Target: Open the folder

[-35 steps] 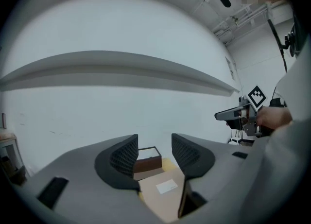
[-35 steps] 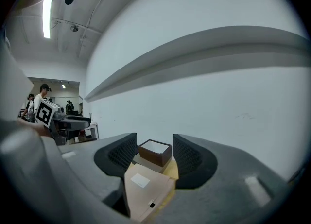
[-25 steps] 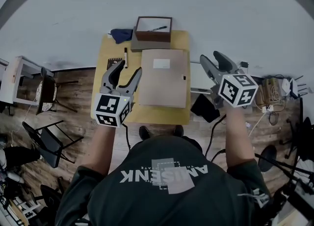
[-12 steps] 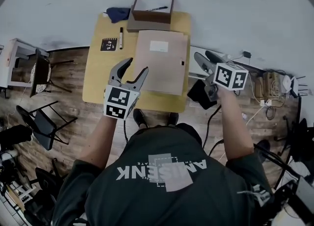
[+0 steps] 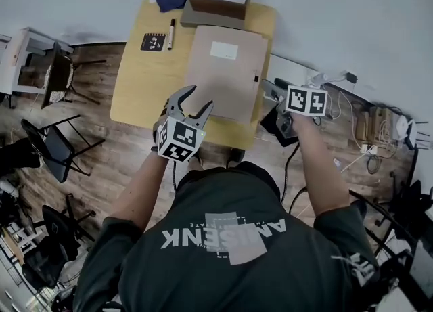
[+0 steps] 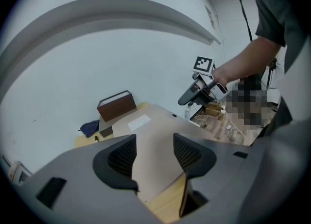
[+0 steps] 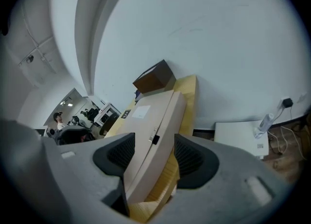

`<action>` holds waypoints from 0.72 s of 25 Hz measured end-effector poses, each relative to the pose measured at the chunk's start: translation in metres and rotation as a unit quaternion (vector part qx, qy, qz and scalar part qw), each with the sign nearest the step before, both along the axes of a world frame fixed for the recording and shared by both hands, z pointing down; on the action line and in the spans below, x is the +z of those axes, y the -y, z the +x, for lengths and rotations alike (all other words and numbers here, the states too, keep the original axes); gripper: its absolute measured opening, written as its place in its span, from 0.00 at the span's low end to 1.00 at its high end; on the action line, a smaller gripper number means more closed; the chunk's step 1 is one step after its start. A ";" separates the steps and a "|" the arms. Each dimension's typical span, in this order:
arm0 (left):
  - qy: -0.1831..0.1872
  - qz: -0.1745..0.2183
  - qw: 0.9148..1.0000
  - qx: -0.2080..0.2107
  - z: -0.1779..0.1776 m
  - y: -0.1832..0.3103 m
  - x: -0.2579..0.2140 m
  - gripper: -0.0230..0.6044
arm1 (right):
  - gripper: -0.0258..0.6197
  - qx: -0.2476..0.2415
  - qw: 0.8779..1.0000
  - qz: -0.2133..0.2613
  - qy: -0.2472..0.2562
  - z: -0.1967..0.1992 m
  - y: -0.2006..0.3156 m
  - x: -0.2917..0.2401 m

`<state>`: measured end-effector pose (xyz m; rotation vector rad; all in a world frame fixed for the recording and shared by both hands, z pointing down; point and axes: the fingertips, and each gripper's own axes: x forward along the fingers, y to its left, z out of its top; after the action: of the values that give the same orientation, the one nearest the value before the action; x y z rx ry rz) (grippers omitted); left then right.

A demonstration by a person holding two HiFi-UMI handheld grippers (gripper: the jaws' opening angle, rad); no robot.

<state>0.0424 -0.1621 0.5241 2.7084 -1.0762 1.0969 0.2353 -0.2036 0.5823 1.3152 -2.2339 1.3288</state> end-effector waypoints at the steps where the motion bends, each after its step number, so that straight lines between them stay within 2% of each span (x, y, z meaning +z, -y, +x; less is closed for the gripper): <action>1: 0.016 -0.001 1.000 0.001 -0.002 -0.003 0.009 0.39 | 0.41 -0.003 1.000 -0.008 0.001 -0.001 -0.001 0.008; 4: 0.056 -0.003 0.998 -0.003 -0.011 -0.012 0.031 0.39 | 0.41 -0.001 0.999 -0.035 0.011 0.000 -0.002 0.028; 7: 0.062 -0.017 0.998 -0.005 -0.014 -0.018 0.043 0.39 | 0.41 0.013 0.998 -0.054 0.040 0.000 0.000 0.040; 12: 0.069 -0.032 0.997 -0.022 -0.022 -0.025 0.056 0.39 | 0.41 0.005 0.995 -0.078 0.065 -0.011 0.000 0.055; 18: 0.083 -0.037 0.996 -0.006 -0.017 -0.031 0.065 0.39 | 0.41 0.017 0.992 -0.098 0.083 -0.008 0.001 0.064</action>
<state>0.0252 -0.1310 0.5886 2.5889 -1.0485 1.3526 0.2276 -0.2051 0.6460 1.2187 -2.1251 1.6788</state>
